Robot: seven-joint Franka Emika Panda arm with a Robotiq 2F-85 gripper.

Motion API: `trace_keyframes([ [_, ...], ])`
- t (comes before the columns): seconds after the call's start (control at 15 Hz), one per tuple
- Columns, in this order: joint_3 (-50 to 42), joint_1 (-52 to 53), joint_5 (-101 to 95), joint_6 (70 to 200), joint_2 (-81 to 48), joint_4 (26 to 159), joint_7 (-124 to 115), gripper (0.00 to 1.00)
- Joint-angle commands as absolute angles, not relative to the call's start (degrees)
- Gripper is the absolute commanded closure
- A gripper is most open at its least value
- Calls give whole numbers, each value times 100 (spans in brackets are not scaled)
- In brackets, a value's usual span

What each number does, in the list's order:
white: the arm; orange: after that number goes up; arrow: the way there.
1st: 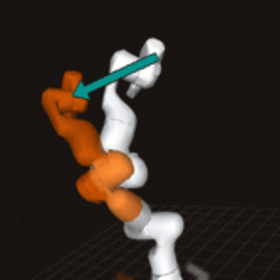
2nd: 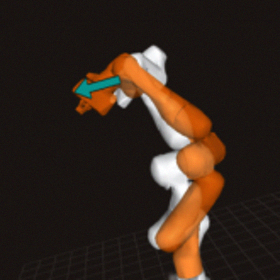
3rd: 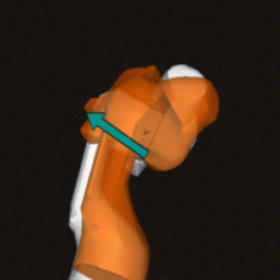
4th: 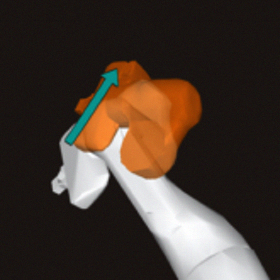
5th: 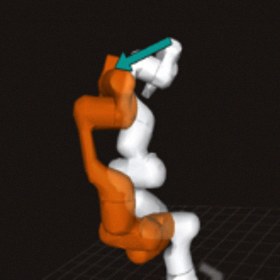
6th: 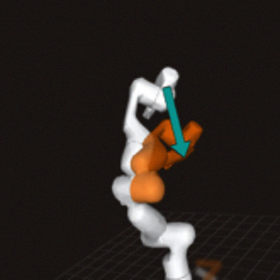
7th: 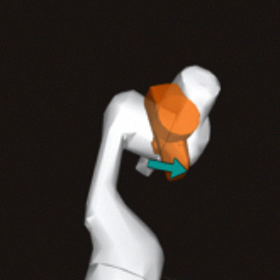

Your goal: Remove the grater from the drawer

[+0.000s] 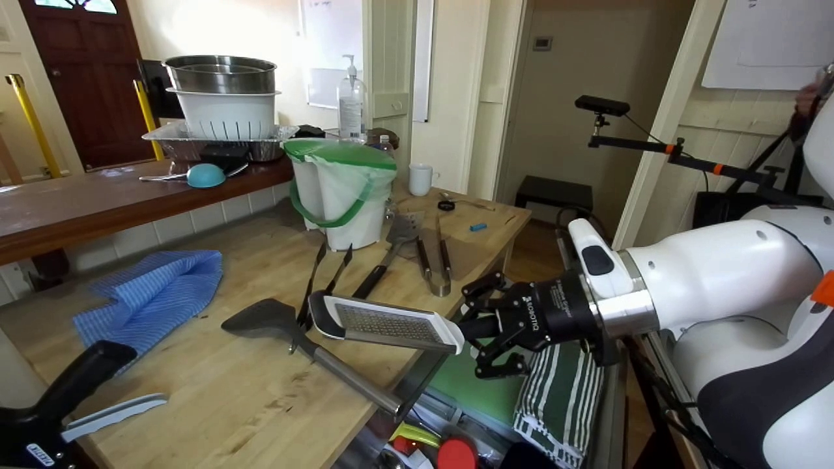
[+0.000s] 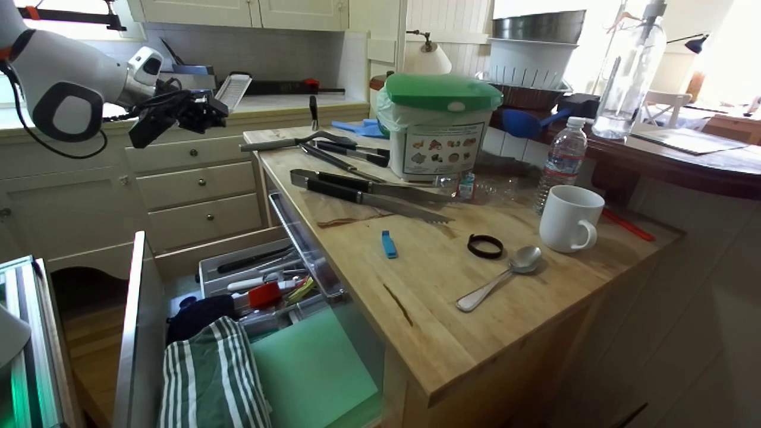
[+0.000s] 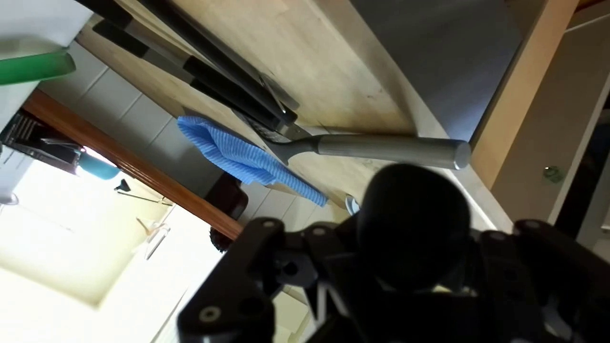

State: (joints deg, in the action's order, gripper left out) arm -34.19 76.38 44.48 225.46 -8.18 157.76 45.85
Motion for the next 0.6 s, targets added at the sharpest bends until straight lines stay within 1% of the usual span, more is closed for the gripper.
trace_keyframes([
  [0.0,-3419,7640,4454,22546,-802,15778,4585,100],
  [0.27,-3597,7646,5050,22167,-626,15578,5229,100],
  [0.4,-3813,7630,5721,21859,-568,15339,5782,100],
  [0.53,-4216,7679,6269,21537,-767,15002,6096,100],
])
